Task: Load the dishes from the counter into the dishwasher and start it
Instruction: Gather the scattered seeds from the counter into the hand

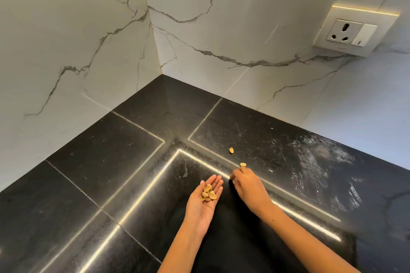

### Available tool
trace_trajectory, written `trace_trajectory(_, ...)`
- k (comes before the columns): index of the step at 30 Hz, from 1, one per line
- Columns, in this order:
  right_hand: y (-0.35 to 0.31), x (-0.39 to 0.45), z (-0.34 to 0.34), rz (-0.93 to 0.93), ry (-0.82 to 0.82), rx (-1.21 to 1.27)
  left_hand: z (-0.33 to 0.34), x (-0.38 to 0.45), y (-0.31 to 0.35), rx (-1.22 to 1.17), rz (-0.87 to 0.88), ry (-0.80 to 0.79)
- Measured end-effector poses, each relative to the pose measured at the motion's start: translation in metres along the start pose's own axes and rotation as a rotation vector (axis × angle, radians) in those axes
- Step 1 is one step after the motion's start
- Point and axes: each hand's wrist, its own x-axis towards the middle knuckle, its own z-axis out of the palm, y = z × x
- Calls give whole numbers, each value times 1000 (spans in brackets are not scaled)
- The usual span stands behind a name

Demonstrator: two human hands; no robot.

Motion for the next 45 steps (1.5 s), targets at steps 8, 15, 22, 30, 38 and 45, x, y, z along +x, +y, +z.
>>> trace_trajectory(8, 4, -5, -21, 96, 6, 127, 11, 3, -19, 27, -36, 2)
trace_trajectory(15, -25, -18, -42, -121, 121, 463, 20, 10, -26, -46, -45, 0)
trace_trajectory(22, 14, 54, -26, -57, 65, 109, 24, 16, -20, -71, -11, 17)
trace_trajectory(30, 37, 35, 3, -91, -236, -112, 10, -3, -33, 8, 1, -1)
trace_trajectory(38, 51, -80, 4, -74, 65, 22, -10, -45, -76, 77, -53, -38)
trace_trajectory(45, 20, -168, 1, 120, 152, 140, -60, -114, -107, 125, -138, -81)
